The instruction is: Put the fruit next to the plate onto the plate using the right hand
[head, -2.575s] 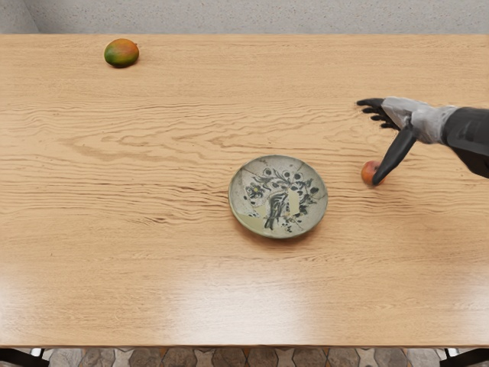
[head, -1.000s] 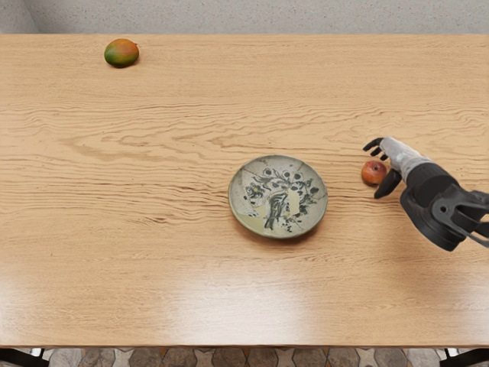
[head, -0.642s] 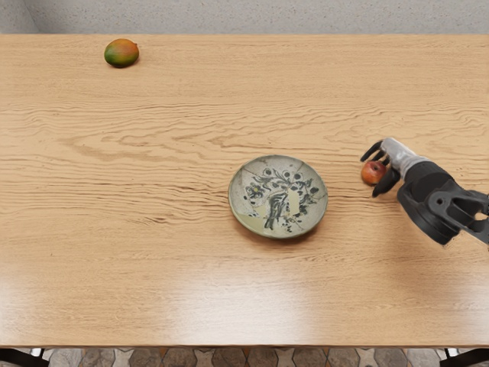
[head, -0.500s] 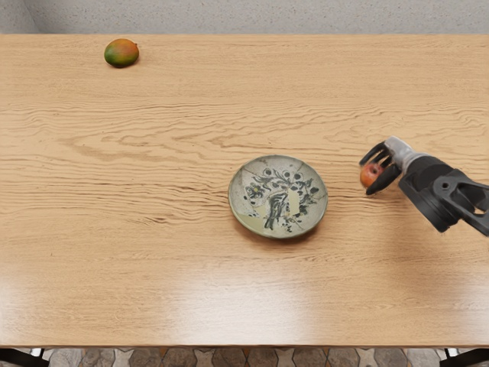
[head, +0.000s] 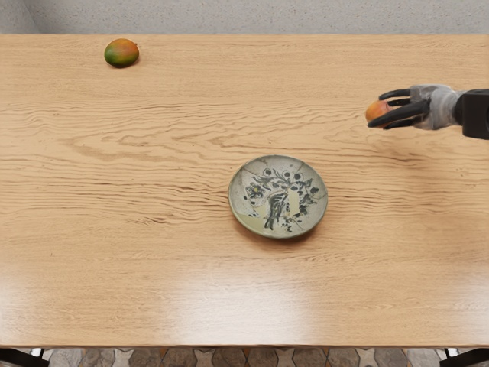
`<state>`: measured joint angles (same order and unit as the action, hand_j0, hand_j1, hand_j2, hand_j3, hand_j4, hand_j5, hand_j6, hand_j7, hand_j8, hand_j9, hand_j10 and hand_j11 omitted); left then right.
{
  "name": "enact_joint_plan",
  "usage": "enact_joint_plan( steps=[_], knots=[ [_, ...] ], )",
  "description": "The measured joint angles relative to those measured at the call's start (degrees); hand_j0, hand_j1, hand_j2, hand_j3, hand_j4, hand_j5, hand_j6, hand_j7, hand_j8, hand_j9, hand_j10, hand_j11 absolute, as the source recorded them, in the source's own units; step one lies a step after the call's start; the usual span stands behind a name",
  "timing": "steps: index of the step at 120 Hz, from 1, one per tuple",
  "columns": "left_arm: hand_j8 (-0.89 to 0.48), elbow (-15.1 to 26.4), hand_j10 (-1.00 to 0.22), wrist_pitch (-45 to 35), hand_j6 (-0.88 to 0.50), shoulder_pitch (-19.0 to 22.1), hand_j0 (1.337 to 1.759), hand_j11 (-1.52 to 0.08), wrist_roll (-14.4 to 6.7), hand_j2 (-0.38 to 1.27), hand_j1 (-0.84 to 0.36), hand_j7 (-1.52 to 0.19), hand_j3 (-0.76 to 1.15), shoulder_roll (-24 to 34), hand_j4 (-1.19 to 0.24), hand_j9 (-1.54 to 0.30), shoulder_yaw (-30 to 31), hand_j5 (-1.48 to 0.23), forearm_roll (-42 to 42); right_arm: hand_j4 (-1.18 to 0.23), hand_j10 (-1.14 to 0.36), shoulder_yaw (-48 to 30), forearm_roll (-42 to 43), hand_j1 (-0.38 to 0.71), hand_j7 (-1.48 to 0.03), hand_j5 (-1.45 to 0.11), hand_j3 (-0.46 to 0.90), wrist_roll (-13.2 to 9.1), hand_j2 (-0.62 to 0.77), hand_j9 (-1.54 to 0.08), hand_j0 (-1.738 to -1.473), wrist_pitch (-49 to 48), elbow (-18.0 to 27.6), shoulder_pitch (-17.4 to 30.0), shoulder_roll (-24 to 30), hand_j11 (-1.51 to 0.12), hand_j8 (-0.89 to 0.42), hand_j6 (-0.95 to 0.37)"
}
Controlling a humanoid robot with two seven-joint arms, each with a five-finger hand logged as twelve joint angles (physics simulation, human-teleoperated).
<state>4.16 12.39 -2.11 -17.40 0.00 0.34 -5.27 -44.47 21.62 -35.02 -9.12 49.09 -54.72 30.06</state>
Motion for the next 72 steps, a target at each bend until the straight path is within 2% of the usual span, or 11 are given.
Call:
enact_joint_plan(
  steps=[10,16,25,50,72],
  knots=[
    [0.00,0.0,0.00,0.0,0.00,0.0,1.658,0.00,0.0,0.00,0.35,0.00,0.00,0.0,0.00,0.00,0.0,0.00,0.0,-0.87,-0.77,-1.1,-4.4,0.34,-1.12,-1.12,0.00,0.0,0.43,-1.14,-1.650,-6.4,-0.3,1.6,-1.6,-1.16,-0.39,-0.40],
    [0.00,0.0,0.00,0.0,0.00,0.0,1.658,0.00,0.0,0.00,0.35,0.00,0.00,0.0,0.00,0.00,0.0,0.00,0.0,-0.87,-0.77,-1.5,-6.9,0.35,-1.13,-1.13,0.00,0.0,0.46,-1.14,-1.650,-9.6,1.7,2.9,-2.3,-1.15,-0.38,-0.39],
    [0.00,0.0,0.00,0.0,0.00,0.0,1.658,0.00,0.0,0.00,0.35,0.00,0.00,0.0,0.00,0.00,0.0,0.00,0.0,-0.87,-0.77,-2.2,-9.1,0.35,-1.13,-1.14,0.00,0.0,0.43,-1.15,-1.650,-12.3,4.8,4.0,-2.8,-1.16,-0.38,-0.38],
    [0.00,0.0,0.00,0.0,0.00,0.0,1.658,0.00,0.0,0.00,0.35,0.00,0.00,0.0,0.00,0.00,0.0,0.00,0.0,-0.87,-0.78,-2.9,-11.8,0.34,-1.13,-1.14,0.00,0.0,0.42,-1.15,-1.650,-14.1,14.0,7.5,-3.3,-1.16,-0.38,-0.38],
    [0.00,0.0,0.00,0.0,0.00,0.0,1.658,0.00,0.0,0.00,0.35,0.00,0.00,0.0,0.00,0.00,0.0,0.00,0.0,-0.87,-0.81,-2.5,-11.9,0.35,-1.13,-1.15,0.00,0.0,0.44,-1.15,-1.649,-14.1,16.4,9.7,-3.5,-1.16,-0.37,-0.38]
  ],
)
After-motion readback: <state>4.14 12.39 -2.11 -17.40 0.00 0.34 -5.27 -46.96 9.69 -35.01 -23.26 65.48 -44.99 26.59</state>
